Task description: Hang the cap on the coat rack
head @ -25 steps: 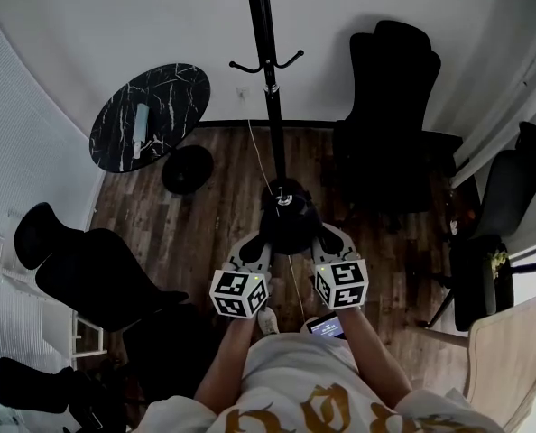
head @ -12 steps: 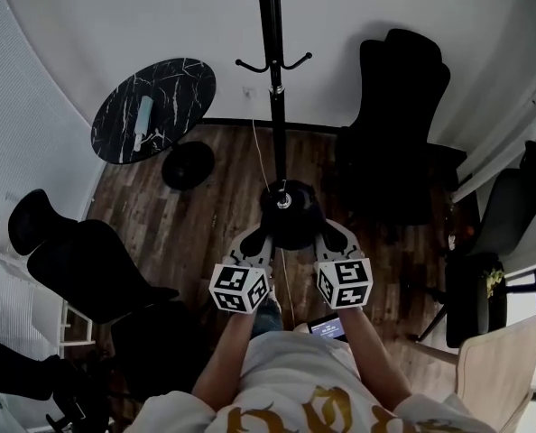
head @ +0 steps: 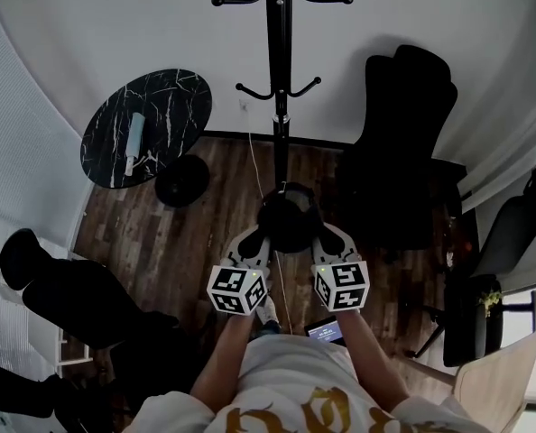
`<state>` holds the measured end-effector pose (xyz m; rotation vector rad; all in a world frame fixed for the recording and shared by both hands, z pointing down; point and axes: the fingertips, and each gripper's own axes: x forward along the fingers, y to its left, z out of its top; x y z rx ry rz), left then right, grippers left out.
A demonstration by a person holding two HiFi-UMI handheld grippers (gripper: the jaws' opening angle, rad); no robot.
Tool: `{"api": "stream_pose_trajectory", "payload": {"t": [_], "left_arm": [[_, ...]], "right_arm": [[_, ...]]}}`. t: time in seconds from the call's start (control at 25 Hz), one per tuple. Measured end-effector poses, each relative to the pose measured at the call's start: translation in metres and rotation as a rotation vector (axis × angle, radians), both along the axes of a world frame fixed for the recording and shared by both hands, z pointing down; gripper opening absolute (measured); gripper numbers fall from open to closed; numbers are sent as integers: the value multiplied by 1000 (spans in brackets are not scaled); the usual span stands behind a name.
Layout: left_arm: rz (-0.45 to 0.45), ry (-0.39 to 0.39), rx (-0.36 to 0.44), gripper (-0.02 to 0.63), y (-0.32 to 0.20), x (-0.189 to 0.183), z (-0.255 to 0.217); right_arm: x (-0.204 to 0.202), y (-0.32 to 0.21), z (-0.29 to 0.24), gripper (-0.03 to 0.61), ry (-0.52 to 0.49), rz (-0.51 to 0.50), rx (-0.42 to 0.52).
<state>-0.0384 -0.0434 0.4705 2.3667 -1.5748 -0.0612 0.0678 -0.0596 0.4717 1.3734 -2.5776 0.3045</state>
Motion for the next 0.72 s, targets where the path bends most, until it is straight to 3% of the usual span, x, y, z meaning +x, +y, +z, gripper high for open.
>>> {"api": "stream_pose_trajectory", "payload": {"t": [0.48, 0.72], "left_arm": [[86, 30, -27, 28, -96, -46, 16], [147, 49, -42, 28, -114, -43, 24]], "right_arm": [[-47, -92, 15, 28, 5, 76, -29], [-44, -103, 20, 28, 21, 125, -47]]}}
